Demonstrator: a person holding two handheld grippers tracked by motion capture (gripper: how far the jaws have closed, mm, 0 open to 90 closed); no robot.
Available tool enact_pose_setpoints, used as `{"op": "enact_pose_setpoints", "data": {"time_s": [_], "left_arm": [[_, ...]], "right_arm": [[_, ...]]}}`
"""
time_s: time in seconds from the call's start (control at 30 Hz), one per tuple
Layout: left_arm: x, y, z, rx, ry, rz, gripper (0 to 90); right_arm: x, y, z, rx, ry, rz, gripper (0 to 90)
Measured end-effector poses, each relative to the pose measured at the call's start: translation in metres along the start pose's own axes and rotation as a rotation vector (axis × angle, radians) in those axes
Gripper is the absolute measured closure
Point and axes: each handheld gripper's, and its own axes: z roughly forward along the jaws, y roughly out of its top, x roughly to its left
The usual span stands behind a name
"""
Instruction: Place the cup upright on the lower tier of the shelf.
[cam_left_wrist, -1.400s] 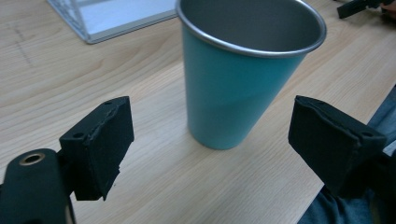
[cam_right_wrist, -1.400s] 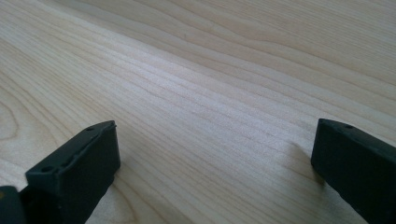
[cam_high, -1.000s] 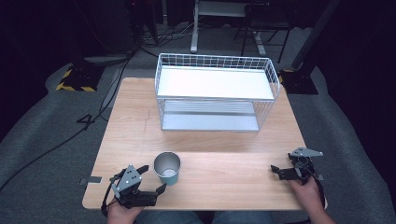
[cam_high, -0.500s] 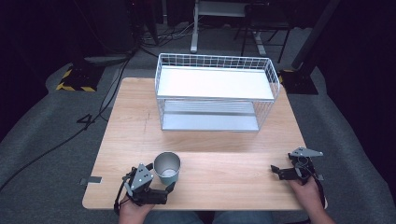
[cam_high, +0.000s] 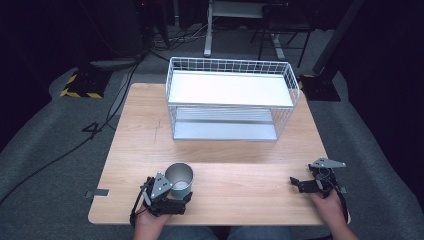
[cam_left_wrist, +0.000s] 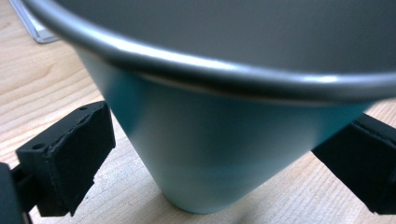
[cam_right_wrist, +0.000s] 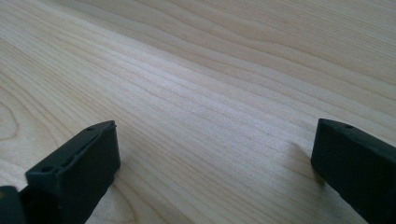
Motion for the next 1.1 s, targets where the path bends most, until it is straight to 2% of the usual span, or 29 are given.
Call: {"op": "enact_pose_setpoints", "data": {"time_s": [0.13, 0.23, 0.33, 0.37, 0.4, 0.43, 0.5, 0.7, 1.1], "left_arm": [[0.0011, -0.0004, 0.0029, 0.014, 0.000, 0.012, 6.1], [0.0016, -0.0013, 0.0032, 0.013, -0.026, 0.010, 14.2], [0.0020, -0.0019, 0.0033, 0.017, -0.018, 0.024, 16.2], [0.0038, -0.0032, 0.0022, 0.008, -0.022, 0.015, 21.0], [0.0038, -0.0032, 0.0022, 0.008, -0.022, 0.015, 21.5], [0.0049, -0.0038, 0.0017, 0.002, -0.028, -0.008, 21.7], [0.0055, -0.0041, 0.0016, -0.001, -0.025, -0.012, 22.0], [0.0031, -0.0035, 0.0024, 0.007, -0.011, 0.014, 22.2], [0.0024, -0.0015, 0.0012, 0.018, -0.014, 0.006, 22.3]], "right_arm": [[0.0000, 0.0000, 0.0000, 0.000, 0.000, 0.000, 1.6], [0.0000, 0.0000, 0.0000, 0.000, 0.000, 0.000, 1.6], [0.0000, 0.0000, 0.0000, 0.000, 0.000, 0.000, 1.6], [0.0000, 0.0000, 0.0000, 0.000, 0.000, 0.000, 1.6], [0.0000, 0.0000, 0.0000, 0.000, 0.000, 0.000, 1.6], [0.0000, 0.0000, 0.0000, 0.000, 0.000, 0.001, 1.6], [0.0000, 0.0000, 0.0000, 0.000, 0.000, 0.000, 1.6], [0.0000, 0.0000, 0.0000, 0.000, 0.000, 0.000, 1.6], [0.0000, 0.0000, 0.0000, 0.000, 0.000, 0.000, 1.6]]}}
